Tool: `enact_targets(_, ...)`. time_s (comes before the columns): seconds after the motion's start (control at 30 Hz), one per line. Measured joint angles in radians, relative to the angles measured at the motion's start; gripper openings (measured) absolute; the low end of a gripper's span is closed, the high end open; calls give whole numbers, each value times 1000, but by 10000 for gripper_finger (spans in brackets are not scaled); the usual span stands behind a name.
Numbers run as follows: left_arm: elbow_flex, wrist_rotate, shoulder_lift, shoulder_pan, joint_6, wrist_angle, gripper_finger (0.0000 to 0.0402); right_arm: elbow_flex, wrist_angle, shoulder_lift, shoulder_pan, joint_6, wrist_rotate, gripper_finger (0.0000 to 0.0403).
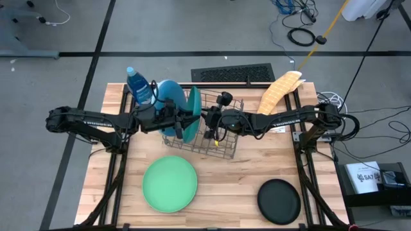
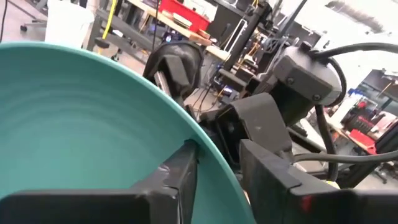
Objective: Sort dishes
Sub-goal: Put the green plate into the dish rack
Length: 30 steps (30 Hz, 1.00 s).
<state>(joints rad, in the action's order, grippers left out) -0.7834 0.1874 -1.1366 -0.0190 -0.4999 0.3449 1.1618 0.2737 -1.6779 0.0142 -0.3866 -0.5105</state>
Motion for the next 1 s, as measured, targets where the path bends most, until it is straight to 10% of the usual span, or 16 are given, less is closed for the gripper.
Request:
enact_targets(0.33,2,7,0,0,-12,-4,14,0,-110,73,-32,-11,-23,55)
enact_targets(0.7,12,10,-1,0,-68,8,3,0,-251,143,-55,35,-14,55)
enact_targets(1.0,265,100,-1,0,-201,433,1,0,-245,144,-56,37,-15,54)
